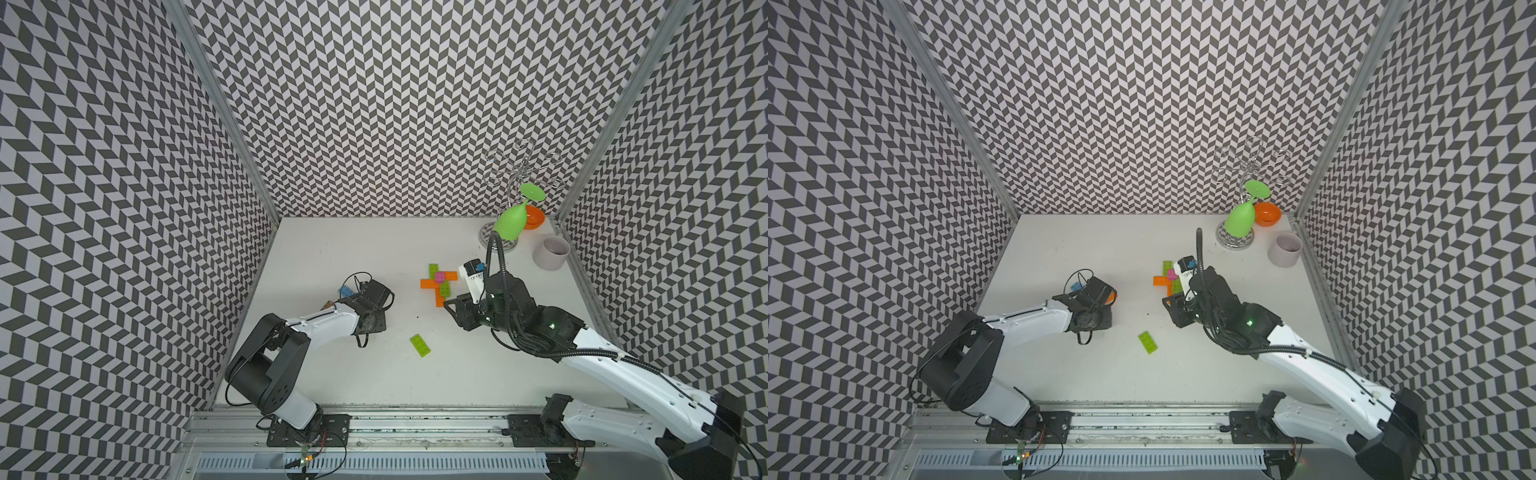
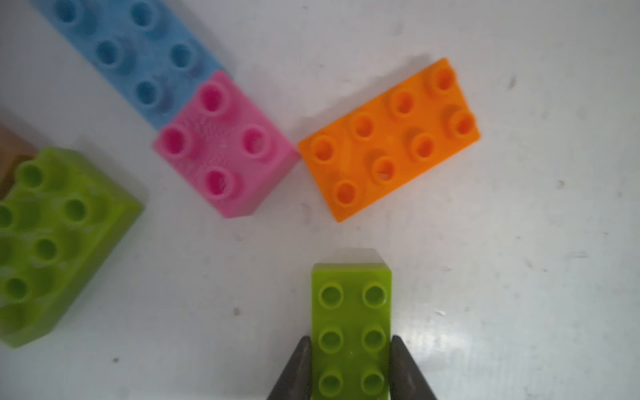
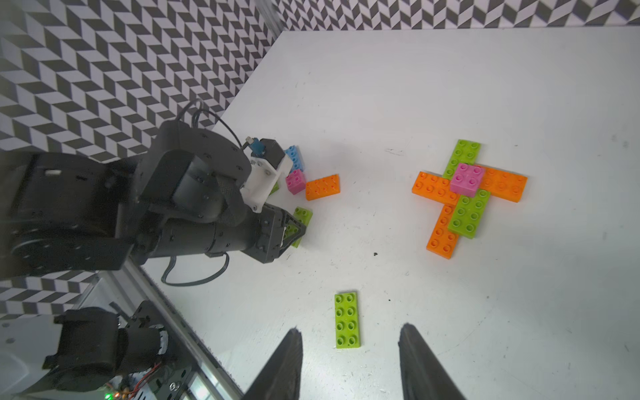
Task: Assemble a small pinwheel with lego
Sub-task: Move the lego brick at the center of the board.
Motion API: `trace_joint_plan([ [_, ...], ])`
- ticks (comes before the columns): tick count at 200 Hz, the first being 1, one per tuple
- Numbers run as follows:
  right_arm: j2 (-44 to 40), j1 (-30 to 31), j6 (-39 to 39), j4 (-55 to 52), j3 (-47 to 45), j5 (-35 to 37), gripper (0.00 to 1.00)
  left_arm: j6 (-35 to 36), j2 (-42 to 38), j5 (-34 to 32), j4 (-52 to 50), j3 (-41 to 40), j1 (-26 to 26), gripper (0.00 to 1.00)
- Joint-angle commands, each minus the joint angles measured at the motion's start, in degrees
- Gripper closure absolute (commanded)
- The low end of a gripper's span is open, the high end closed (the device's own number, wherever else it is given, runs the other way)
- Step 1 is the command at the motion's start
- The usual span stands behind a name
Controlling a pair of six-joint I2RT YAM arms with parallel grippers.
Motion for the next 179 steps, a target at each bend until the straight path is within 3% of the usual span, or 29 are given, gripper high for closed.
trace_joint_plan([
  [1, -2.14, -0.14, 2.61, 0.01, -0.58, 5.7, 0.54, -7.26, 5.32, 2.48, -0.58, 3.03, -4.3, 0.67],
  [38, -3.49, -0.14, 4.04, -1.18, -1.02, 7.69, 0.54, -15.23, 11.06, 2.37, -1.19, 9.67, -10.78, 0.67],
  [103, -3.8, -0.32, 4.85, -1.94, -1.0, 9.11, 0.54, -19.45, 13.59, 2.71, -3.12, 13.53, -17.43, 0.64],
  [179, -3.34, -0.4, 7.77, -0.7, -1.84, 11.05, 0.54, -17.88, 8.99, 0.12, -4.72, 15.93, -16.95, 0.36],
])
